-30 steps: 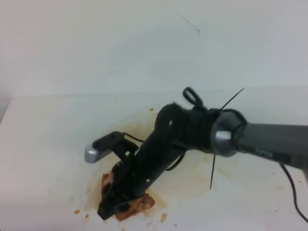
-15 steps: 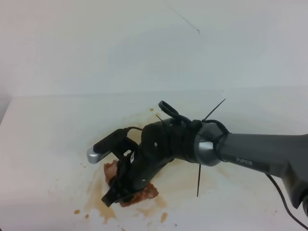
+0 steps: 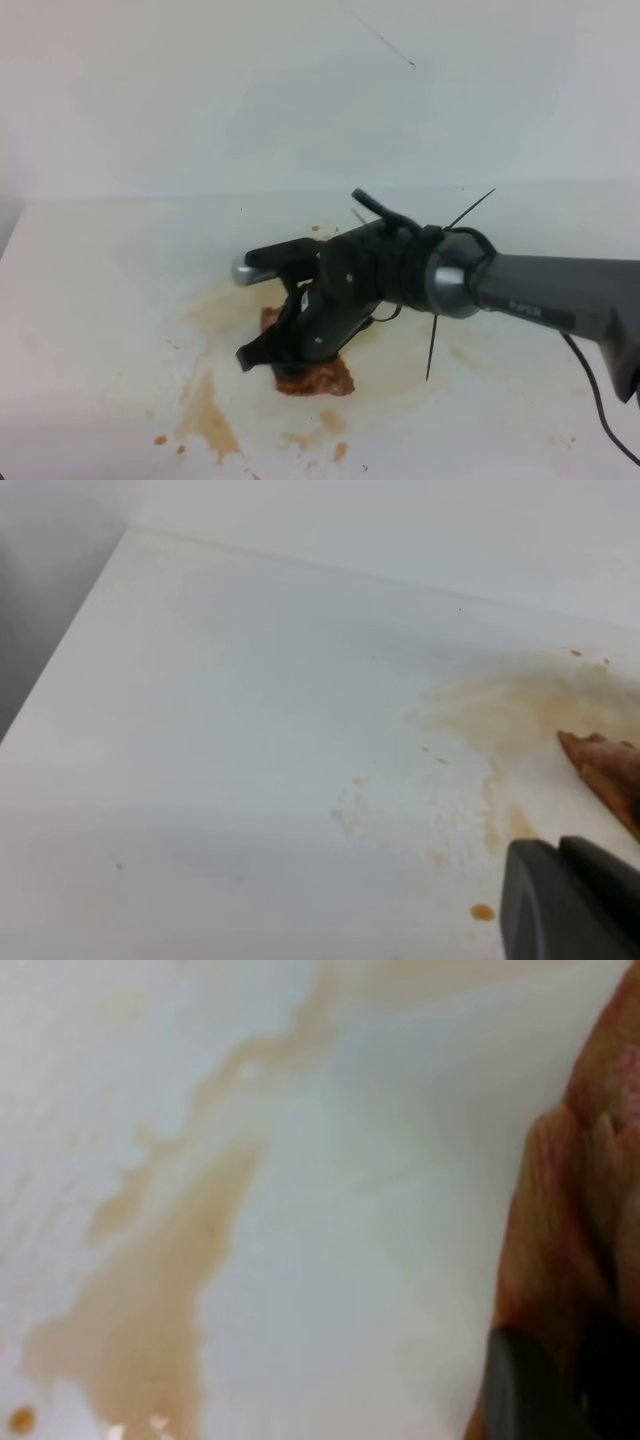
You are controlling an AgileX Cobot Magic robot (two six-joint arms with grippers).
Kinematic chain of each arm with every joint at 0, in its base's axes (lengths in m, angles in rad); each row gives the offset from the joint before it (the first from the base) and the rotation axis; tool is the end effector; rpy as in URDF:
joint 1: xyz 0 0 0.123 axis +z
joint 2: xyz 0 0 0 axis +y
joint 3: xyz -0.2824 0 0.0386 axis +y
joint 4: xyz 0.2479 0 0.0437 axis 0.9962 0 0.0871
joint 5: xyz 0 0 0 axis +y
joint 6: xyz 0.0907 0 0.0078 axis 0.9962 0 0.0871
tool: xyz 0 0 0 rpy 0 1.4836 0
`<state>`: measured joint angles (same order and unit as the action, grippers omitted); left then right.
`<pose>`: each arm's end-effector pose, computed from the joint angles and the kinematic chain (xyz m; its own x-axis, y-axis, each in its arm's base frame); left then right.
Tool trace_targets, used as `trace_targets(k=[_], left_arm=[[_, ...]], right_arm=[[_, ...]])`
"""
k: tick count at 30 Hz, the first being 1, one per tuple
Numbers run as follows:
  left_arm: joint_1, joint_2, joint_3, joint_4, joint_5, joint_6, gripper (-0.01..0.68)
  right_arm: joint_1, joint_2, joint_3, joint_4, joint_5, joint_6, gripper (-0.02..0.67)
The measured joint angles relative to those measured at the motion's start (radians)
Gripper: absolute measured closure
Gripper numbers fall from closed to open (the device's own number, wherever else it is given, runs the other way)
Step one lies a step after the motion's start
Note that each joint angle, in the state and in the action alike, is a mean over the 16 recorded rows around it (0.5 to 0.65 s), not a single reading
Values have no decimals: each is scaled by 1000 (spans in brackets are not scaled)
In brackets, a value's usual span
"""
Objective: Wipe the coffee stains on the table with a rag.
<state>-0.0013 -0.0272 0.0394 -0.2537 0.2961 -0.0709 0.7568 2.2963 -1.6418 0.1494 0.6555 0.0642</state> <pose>0.0538 -0.0068 0.1753 -0.2228 -0.3077 -0.9250 0.0043 0.9485 -0.3166 0.3366 0.3293 0.1073 -0.7993 -0.5056 -0.3248 -0.5707 0.8080 0.1467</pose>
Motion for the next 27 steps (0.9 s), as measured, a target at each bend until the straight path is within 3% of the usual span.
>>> trace_targets(k=[14, 27], left_arm=[[0, 0, 0, 0, 0, 0, 672], [0, 0, 0, -1, 0, 0, 672]], right_arm=[[-126, -15, 46, -9, 48, 126, 509], [-238, -175, 387, 25, -179, 102, 509]])
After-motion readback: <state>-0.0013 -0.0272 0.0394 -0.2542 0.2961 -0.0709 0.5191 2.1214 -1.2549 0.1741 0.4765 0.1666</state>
